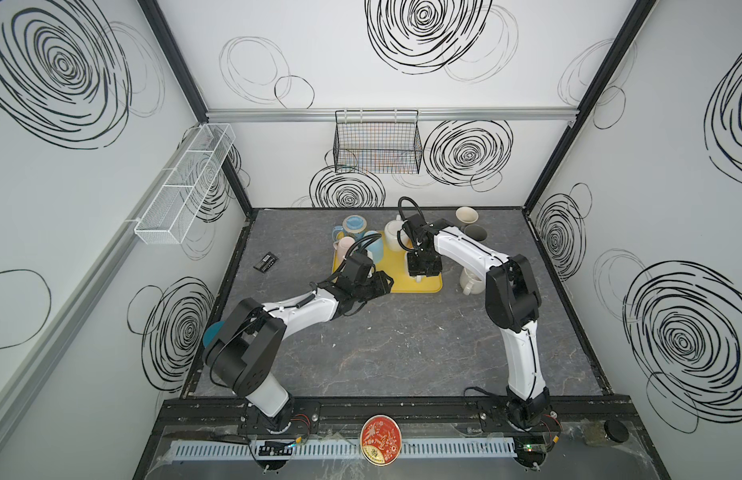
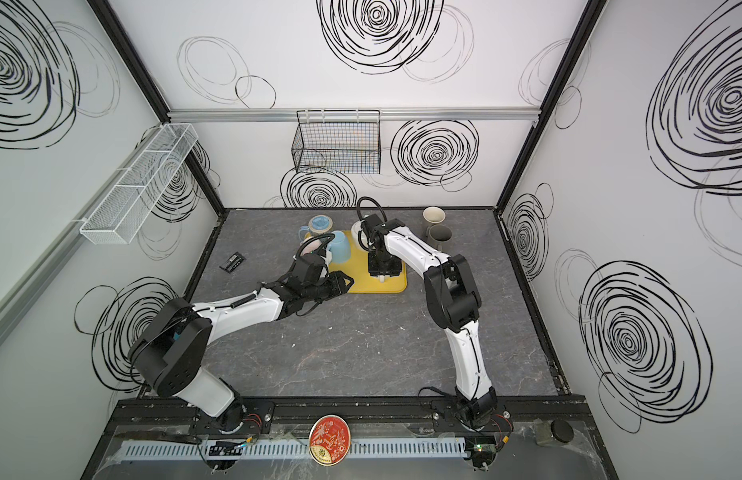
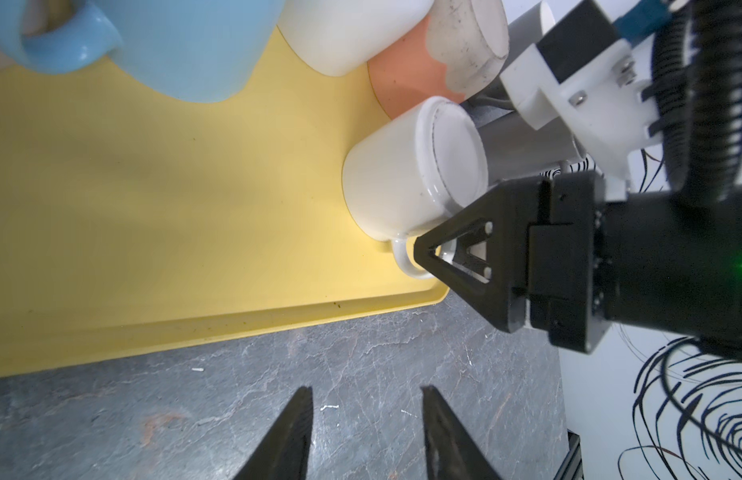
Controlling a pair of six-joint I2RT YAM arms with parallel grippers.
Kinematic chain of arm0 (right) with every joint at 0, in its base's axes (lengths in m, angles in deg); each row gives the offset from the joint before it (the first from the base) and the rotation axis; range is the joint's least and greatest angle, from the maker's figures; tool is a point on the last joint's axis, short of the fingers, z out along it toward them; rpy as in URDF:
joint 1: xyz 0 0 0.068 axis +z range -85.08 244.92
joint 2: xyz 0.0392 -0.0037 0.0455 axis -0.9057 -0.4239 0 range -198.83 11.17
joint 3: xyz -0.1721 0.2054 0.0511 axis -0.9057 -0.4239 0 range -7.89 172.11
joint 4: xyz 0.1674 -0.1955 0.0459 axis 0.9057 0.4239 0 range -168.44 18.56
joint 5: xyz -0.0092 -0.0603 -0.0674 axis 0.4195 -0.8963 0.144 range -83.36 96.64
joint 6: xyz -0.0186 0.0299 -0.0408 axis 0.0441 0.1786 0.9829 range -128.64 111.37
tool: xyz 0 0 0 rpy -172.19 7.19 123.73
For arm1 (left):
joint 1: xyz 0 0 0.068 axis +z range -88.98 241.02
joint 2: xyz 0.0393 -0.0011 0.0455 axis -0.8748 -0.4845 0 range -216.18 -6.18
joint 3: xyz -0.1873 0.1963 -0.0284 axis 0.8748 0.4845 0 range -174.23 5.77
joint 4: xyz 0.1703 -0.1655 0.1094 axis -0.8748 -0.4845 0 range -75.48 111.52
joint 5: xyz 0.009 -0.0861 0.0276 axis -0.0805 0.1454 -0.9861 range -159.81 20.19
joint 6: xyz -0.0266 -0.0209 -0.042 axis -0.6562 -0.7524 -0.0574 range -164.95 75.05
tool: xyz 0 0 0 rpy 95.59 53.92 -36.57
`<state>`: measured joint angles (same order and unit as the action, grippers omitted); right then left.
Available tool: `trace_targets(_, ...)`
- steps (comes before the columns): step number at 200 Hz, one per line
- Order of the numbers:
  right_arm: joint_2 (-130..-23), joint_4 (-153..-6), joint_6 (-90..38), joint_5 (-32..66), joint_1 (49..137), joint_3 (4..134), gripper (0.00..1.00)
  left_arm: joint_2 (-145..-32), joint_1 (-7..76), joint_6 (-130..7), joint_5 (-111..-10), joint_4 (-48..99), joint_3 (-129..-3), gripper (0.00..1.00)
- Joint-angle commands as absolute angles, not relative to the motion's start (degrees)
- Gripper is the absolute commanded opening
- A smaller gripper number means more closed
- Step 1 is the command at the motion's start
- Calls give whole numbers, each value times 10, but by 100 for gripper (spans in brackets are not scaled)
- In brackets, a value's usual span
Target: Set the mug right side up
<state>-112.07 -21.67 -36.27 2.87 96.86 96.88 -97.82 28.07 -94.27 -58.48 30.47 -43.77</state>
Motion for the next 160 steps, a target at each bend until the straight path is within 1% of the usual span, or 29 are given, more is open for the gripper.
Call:
trace_targets(1, -1089, -220, -379, 34, 966, 963, 50, -955, 284, -937, -594, 322, -425, 46)
trace_targets(54, -1122, -203, -377, 42, 962, 983, 47, -958, 288, -945, -587, 337, -409, 47)
trace_targets(90, -1129, -204, -371, 37, 956, 984, 39, -964, 294, -940, -583, 334, -419, 47)
trace_targets(109, -1134, -203, -367, 37, 954, 985, 38, -970, 294, -938, -579, 333, -422, 47)
trace_targets(132, -1138, -205, -362, 37, 953, 985, 27, -975, 294, -935, -575, 329, -426, 47)
trace_targets(160, -1139, -208, -355, 37, 953, 985, 17, -976, 296, -929, -574, 324, -429, 47)
